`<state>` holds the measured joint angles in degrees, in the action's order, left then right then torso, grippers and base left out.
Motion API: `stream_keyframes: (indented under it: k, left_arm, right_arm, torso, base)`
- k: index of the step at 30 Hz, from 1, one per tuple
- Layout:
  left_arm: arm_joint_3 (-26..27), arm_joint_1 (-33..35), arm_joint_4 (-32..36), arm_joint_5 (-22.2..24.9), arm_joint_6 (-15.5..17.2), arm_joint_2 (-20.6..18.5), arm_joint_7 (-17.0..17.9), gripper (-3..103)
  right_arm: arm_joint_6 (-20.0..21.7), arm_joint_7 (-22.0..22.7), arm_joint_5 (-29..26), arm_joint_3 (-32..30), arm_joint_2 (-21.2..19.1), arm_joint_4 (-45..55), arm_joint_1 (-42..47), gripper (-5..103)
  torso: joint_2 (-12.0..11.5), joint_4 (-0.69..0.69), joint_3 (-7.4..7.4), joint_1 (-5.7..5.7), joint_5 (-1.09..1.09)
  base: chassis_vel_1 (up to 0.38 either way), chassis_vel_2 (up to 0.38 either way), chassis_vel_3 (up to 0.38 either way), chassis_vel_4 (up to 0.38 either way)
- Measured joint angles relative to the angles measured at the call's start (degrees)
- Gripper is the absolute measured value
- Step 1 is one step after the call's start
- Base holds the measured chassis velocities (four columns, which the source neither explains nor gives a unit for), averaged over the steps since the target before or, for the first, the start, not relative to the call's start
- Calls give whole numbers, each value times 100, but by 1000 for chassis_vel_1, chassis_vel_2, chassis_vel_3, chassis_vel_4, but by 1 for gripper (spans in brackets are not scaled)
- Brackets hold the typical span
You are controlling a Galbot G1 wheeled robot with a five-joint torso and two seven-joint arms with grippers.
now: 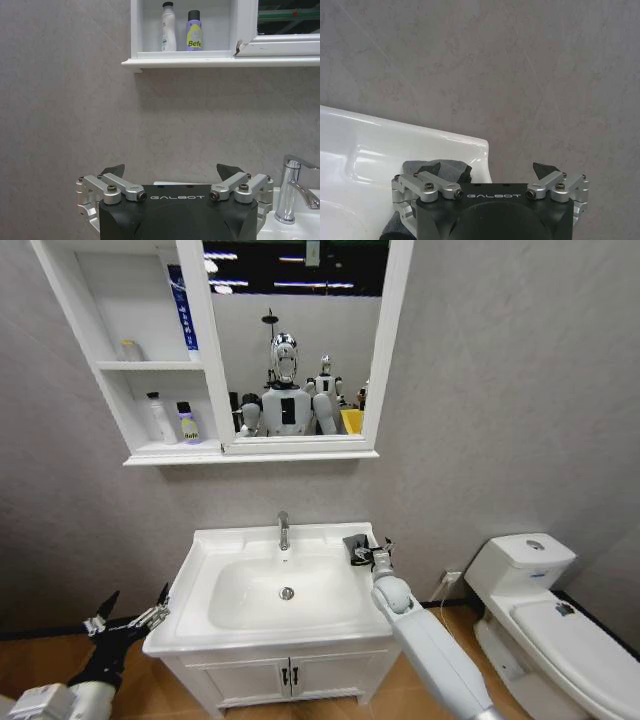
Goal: Move facial cleanser and shampoo from washbasin to cabinet, then wipe washbasin with towel.
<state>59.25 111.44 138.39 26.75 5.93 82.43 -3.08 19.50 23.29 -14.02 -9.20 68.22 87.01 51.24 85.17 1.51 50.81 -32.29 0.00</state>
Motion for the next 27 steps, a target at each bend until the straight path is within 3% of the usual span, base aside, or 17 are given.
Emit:
stream_keyframes:
  k: [8,11,15,18,27]
  left_arm:
    - [0,0,0,0,0,0,0,100]
    - [0,0,0,0,0,0,1,100]
    - [0,0,0,0,0,0,0,100]
    - [0,0,0,0,0,0,0,100]
    - [0,0,0,0,0,0,0,100]
  right_arm:
    - [-45,112,92,-205,-291,850,399,100]
    - [203,205,54,-581,-573,1917,1193,100]
    - [272,268,144,-921,-612,2616,2035,100]
    - [199,232,565,-1385,-263,3570,3226,100]
    - [91,296,1136,-1485,371,4836,4567,100]
  torso:
    - [0,-1,0,-1,0]
    - [0,0,-1,0,-2]
    - [0,1,-1,0,1]
    - [0,1,-1,1,0]
    - [1,1,-2,2,-1]
  base:
    - [0,0,0,0]
    - [0,0,0,0]
    - [0,0,0,0]
    - [0,0,0,0]
    - [0,0,0,0]
